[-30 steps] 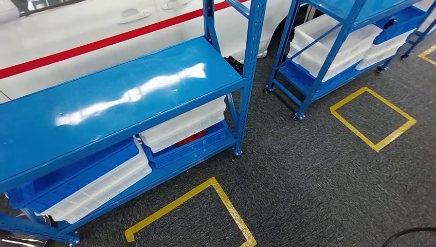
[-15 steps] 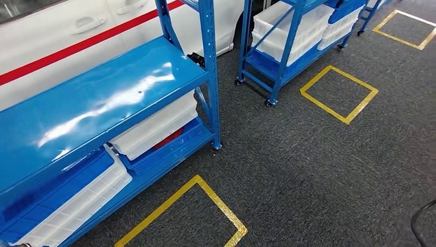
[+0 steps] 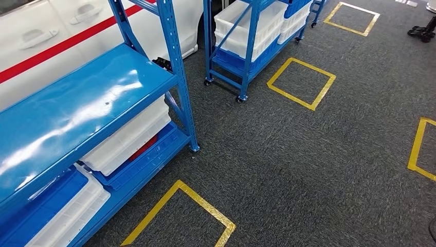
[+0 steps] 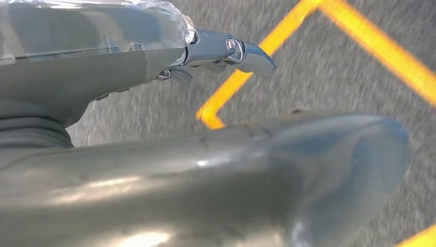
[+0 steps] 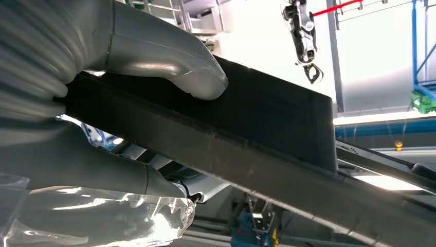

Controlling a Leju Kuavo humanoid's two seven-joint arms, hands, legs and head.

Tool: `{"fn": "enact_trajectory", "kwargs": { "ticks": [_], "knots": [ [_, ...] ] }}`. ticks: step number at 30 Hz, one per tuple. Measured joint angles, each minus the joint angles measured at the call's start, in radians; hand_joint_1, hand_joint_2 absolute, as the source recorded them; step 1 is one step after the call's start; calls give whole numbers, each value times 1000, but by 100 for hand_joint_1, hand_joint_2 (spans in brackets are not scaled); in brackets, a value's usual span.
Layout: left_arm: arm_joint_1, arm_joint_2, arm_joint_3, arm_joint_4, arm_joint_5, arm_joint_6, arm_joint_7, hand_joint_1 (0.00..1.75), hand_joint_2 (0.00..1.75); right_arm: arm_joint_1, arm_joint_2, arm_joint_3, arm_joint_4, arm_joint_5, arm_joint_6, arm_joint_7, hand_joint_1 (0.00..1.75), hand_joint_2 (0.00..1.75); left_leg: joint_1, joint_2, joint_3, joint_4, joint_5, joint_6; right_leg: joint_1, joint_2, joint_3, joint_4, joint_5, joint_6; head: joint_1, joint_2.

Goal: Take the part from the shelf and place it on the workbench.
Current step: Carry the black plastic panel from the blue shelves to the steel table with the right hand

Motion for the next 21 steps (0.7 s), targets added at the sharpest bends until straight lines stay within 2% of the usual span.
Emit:
{"fn": "enact_trajectory", "kwargs": {
  "ticks": [2, 4, 5, 6, 8, 10, 11, 13, 14, 16, 17, 18, 19, 20, 21],
  "knots": [
    [2, 9, -2, -8, 2, 3, 2, 0, 0, 11, -5, -10, 3, -23, -1, -3, 175, 175, -2, 29, 4, -17, 10, 4, 2, -60, -42, 86, -53, 5, 0, 0],
    [6, 12, -4, -15, 1, 4, 3, 0, 0, 30, -6, -18, 8, -43, -1, -4, 175, 175, -4, 58, 2, -17, 10, 5, -2, -83, -92, 199, -102, 15, 0, 0],
    [7, 13, -5, -18, 2, 5, 3, 0, 0, 47, -6, -24, 9, -52, -2, -5, 175, 175, -4, 71, 1, -16, 9, 4, -5, -88, -101, 223, -105, 19, 0, 0],
    [7, 13, -6, -21, 2, 7, 3, 0, 0, 69, -6, -32, 9, -62, -4, -8, 175, 175, -3, 84, 1, -15, 7, 2, -9, -93, -89, 210, -91, 23, 0, 0],
    [7, 13, -10, -25, 4, 13, 2, 0, 0, 115, -6, -53, -2, -81, -11, -16, 175, 175, -3, 107, 0, -8, 1, -5, -13, -122, -19, 91, -41, 29, 0, 0],
    [8, 13, -12, -28, 4, 19, 1, 0, 0, 155, -2, -72, -19, -90, -20, -22, 175, 175, -8, 126, -1, 2, -9, -16, -9, -160, 37, -7, -15, 21, 0, 0],
    [9, 14, -14, -29, 5, 22, 2, 0, 0, 172, 1, -78, -27, -89, -24, -23, 175, 175, -10, 136, 1, 6, -14, -22, -5, -167, 44, -23, -15, 12, 0, 0],
    [8, 12, -17, -32, 5, 27, 6, 0, 0, 200, 11, -84, -45, -79, -33, -23, 175, 175, -11, 156, 5, 8, -20, -33, -1, -144, 40, -21, -13, -6, 0, 0],
    [7, 11, -19, -33, 5, 29, 9, 0, 0, 212, 17, -85, -55, -71, -37, -23, 175, 175, -9, 152, 6, 13, -26, -39, -2, -132, 38, -22, -11, -12, 0, 0],
    [7, 10, -21, -35, 6, 33, 11, 0, 0, 225, 29, -86, -72, -59, -43, -22, 175, 175, -2, 104, -17, 70, -68, -49, -5, -110, 36, -25, -6, -25, 0, 0],
    [8, 9, -21, -36, 6, 34, 15, 0, 0, 230, 36, -85, -80, -52, -45, -22, 175, 175, 1, 73, -43, 130, -103, -51, -4, -100, 35, -26, -4, -29, 0, 0],
    [9, 8, -22, -36, 6, 37, 23, 0, 0, 233, 45, -85, -86, -40, -47, -19, 175, 175, 2, 54, -75, 202, -138, -52, -2, -88, 33, -26, -3, -34, 0, 0],
    [9, 7, -22, -37, 6, 41, 33, 0, 0, 237, 57, -84, -92, -24, -48, -16, 175, 175, 3, 47, -106, 267, -163, -51, 1, -76, 31, -26, -2, -36, 0, 0],
    [9, 4, -23, -37, 7, 47, 46, 0, 0, 241, 71, -83, -97, -4, -49, -13, 175, 175, 2, 45, -124, 306, -170, -49, 4, -62, 30, -26, -1, -38, 0, 0],
    [9, 1, -23, -37, 10, 57, 60, 0, 0, 243, 87, -79, -102, 19, -49, -10, 175, 175, 2, 43, -124, 304, -156, -46, 6, -47, 29, -25, 0, -39, 0, 0]
  ]
}}
